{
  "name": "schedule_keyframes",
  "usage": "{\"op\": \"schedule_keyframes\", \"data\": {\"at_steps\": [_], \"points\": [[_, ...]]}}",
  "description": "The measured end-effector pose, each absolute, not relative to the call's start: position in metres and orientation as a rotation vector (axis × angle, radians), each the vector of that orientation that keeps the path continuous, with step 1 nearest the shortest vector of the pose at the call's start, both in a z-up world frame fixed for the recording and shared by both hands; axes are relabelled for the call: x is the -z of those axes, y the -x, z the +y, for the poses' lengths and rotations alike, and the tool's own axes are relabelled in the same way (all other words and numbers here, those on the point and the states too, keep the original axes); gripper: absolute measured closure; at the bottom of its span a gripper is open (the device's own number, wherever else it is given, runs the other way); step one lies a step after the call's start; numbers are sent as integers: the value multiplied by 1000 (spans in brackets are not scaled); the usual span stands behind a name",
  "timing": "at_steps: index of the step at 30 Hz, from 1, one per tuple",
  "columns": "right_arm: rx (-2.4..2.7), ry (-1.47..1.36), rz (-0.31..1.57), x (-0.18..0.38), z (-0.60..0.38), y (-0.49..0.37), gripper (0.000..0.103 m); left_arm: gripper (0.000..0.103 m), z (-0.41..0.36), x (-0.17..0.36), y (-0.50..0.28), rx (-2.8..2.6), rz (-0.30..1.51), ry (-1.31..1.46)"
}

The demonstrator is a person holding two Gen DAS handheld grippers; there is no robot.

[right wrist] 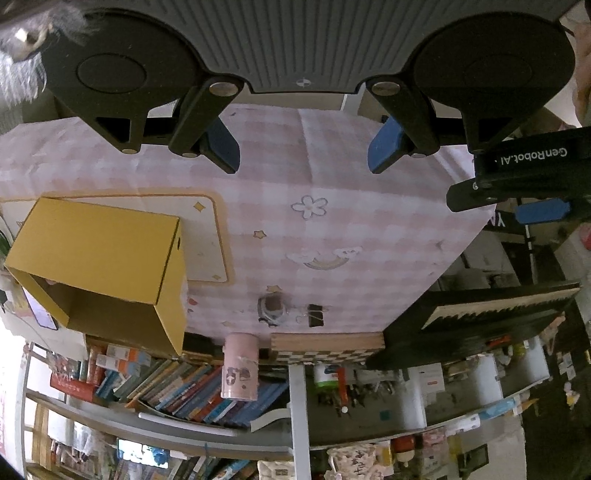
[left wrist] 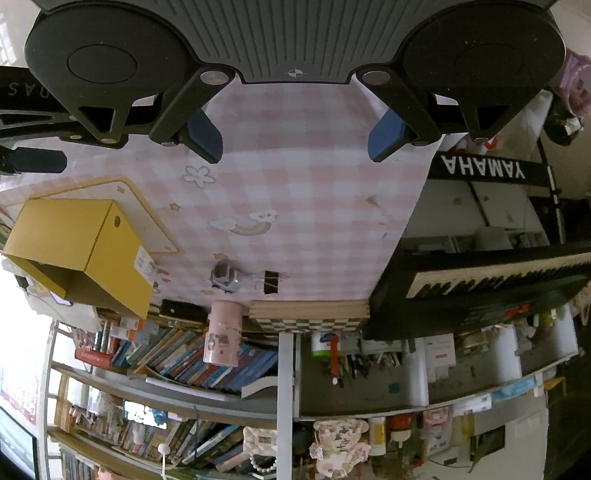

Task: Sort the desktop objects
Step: 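Withdraw both tools from the box toward the binder clip and toy car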

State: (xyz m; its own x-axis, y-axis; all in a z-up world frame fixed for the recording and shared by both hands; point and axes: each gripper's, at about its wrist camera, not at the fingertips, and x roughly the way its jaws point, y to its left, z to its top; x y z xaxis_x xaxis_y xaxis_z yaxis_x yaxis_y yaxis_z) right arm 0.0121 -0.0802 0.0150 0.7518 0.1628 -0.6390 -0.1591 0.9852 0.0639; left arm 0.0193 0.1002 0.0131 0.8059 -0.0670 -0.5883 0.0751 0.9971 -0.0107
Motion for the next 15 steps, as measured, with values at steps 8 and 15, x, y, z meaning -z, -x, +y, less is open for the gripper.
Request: {"op": "schedule_keyframes", "data": {"at_steps": [8, 15], "points": [[-202, 1, 702, -13, -75, -29, 28, 15, 104, -11, -35, 56, 630, -6], [-208, 0, 708, -8, -80, -57, 28, 15, 96, -6, -65, 61, 646, -24]]}}
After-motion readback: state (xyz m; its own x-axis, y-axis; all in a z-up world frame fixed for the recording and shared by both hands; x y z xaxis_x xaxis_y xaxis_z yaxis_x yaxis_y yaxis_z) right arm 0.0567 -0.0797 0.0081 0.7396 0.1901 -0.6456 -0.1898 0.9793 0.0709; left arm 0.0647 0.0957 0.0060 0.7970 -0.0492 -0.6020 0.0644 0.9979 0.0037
